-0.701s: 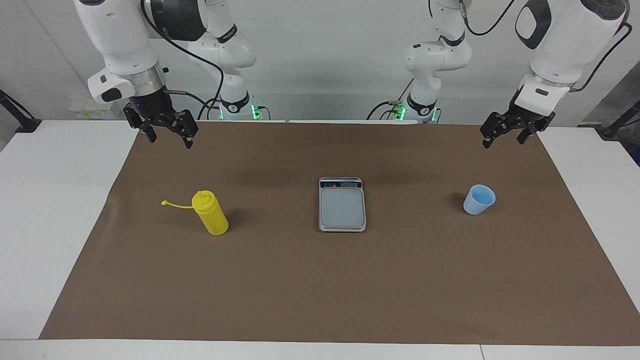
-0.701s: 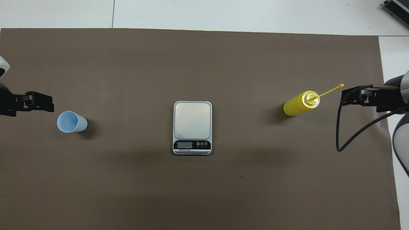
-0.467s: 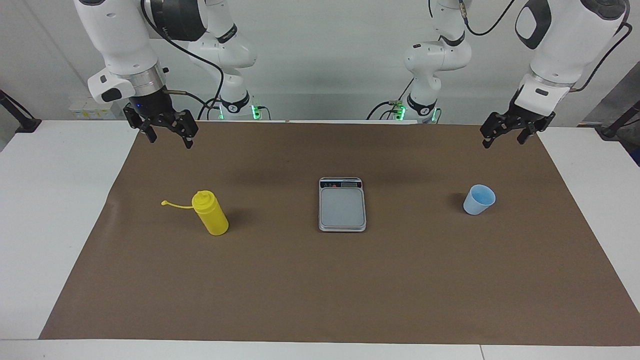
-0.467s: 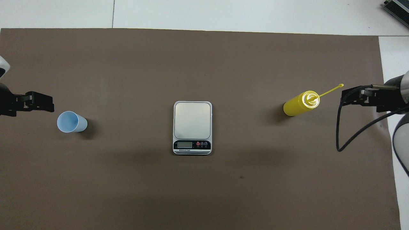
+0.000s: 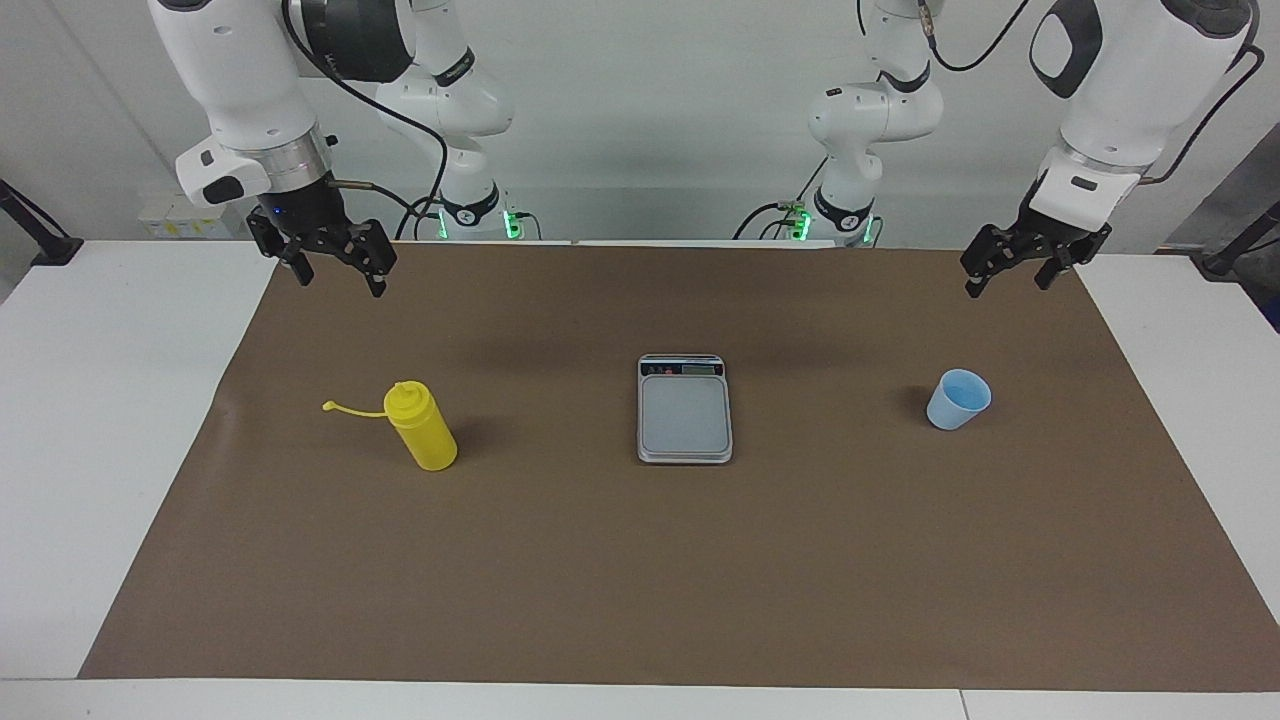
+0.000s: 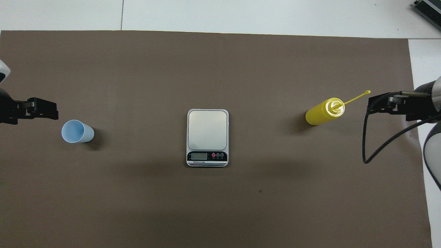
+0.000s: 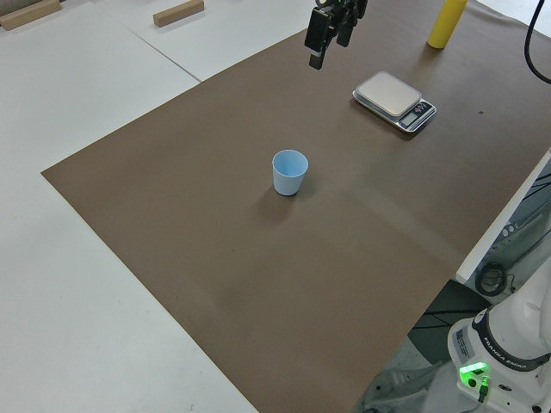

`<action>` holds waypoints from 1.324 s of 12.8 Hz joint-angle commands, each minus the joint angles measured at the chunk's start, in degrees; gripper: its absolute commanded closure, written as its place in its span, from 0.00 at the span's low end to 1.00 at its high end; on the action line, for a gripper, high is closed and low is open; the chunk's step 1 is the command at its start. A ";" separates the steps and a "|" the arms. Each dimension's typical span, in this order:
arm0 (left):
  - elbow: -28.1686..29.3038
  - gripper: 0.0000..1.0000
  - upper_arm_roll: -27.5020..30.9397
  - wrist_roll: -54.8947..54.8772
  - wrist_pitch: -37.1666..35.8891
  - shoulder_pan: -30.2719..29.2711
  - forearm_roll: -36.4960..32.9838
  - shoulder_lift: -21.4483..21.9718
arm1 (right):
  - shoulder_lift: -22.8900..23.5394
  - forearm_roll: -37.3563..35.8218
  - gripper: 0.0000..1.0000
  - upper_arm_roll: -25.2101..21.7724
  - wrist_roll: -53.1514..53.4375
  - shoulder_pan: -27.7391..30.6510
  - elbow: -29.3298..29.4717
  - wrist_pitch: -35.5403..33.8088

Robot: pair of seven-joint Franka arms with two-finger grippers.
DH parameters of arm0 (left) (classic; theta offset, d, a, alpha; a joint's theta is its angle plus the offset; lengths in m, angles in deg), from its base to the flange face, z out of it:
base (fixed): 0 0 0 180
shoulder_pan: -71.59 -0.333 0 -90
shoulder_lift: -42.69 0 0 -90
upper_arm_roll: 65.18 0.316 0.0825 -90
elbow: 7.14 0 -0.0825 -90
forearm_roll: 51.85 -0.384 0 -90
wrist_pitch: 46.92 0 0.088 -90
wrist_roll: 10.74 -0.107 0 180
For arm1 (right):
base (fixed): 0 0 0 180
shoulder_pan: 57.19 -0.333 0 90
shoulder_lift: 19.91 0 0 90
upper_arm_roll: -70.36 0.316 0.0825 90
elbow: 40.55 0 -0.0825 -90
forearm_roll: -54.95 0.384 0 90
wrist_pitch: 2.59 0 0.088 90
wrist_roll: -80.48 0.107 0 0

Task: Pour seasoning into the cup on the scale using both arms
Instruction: 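Move the left gripper toward the light blue cup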

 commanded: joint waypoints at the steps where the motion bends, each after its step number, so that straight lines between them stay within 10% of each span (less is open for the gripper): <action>1: 1.69 0.00 0.40 -0.44 1.07 -0.33 -0.01 1.17 | -1.24 -0.22 0.00 0.27 0.21 0.60 -1.36 0.25; 17: 25.59 0.00 1.63 -6.06 21.28 -6.65 1.66 5.74 | -1.24 -0.22 0.00 0.27 0.21 0.68 -1.36 0.25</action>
